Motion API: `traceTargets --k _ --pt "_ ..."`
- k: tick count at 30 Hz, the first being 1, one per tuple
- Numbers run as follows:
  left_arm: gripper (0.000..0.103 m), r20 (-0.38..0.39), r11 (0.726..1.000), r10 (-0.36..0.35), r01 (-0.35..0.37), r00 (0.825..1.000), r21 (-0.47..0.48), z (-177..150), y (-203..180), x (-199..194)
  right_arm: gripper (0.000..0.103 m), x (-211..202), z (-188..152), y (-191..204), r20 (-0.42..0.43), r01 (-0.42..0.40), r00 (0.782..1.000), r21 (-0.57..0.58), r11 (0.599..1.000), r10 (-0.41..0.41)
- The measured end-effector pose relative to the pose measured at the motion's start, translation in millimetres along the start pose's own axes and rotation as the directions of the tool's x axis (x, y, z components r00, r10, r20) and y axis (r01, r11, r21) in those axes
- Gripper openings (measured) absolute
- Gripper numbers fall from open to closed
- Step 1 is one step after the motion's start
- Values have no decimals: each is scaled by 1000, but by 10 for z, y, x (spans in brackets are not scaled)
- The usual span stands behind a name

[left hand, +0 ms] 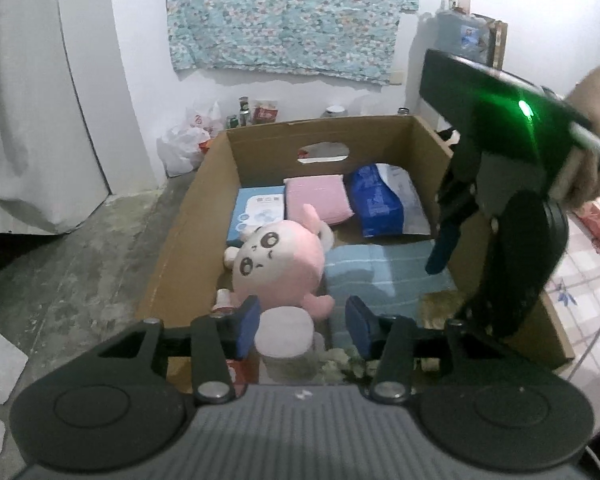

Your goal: Organize soft objects

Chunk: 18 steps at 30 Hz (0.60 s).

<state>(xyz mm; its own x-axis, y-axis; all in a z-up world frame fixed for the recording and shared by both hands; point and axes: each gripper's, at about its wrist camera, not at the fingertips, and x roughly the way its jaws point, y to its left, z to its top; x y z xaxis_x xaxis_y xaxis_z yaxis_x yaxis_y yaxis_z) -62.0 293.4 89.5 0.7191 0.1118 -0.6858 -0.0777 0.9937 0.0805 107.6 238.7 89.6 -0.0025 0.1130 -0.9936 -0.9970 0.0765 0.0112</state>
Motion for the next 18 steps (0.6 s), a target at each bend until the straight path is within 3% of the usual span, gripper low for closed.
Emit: traceTargets --k 4,9,12,15,18 --pt "49 6 1000 -17 17 1000 8 -20 -53 0 40 123 -69 -101 -40 33 999 46 998 -31" --pt "50 -4 999 -31 31 1000 11 -56 -77 45 39 225 -39 -183 -22 -11 1000 102 995 13" --pt "51 -6 999 -35 35 999 15 -86 -78 67 42 258 -15 -243 -43 -45 998 120 992 51" --pt "55 -1 999 -44 44 999 18 -119 -77 71 53 265 -2 -313 -29 -11 999 116 993 14" --pt "55 -4 998 -54 54 999 29 -136 -83 108 61 319 -35 -385 -16 -54 998 145 988 57"
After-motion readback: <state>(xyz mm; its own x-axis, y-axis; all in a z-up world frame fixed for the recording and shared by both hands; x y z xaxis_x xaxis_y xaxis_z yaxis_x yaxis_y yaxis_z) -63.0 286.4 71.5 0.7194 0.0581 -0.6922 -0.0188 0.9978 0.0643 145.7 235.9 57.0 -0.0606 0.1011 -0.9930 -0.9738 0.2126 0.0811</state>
